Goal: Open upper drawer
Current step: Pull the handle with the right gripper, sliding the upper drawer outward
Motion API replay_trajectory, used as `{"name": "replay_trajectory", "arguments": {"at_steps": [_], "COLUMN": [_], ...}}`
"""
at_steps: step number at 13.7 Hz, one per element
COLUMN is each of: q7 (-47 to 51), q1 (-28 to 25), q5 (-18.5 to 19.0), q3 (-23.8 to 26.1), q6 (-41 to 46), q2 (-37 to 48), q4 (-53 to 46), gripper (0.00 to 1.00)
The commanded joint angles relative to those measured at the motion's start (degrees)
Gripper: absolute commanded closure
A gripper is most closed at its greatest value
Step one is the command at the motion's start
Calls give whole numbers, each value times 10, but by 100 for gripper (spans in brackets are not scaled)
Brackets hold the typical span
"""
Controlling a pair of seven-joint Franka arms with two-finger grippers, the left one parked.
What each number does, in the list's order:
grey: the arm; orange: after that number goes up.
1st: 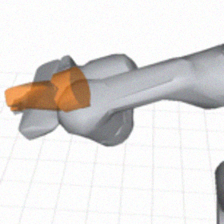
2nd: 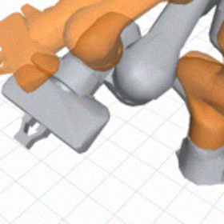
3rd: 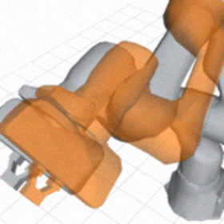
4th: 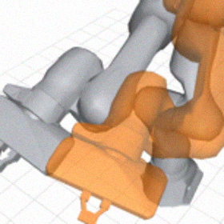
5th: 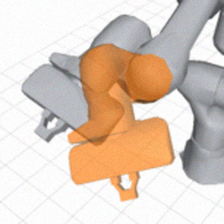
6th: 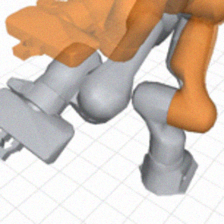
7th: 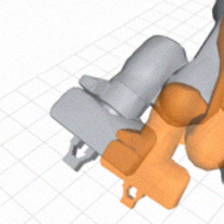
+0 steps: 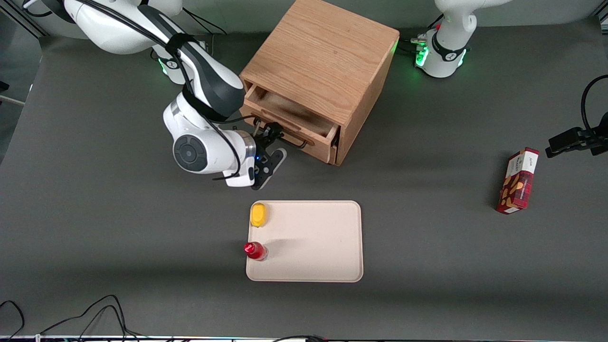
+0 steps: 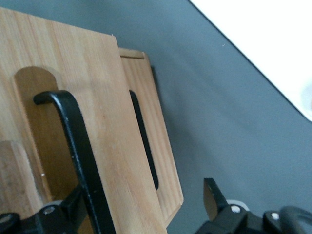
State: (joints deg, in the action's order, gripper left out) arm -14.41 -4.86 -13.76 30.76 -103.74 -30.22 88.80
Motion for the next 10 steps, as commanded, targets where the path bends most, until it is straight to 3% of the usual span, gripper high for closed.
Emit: {"name": "replay_trajectory", "arguments": {"at_steps": [1,10], "q7": [-6,-23], "q1": [-1,0], "q5": [10,24], "q3": [-18,-63], "q6": [0,33], "q2": [-27,-94], "q4": [-42,-151], "gripper": [0,0]}}
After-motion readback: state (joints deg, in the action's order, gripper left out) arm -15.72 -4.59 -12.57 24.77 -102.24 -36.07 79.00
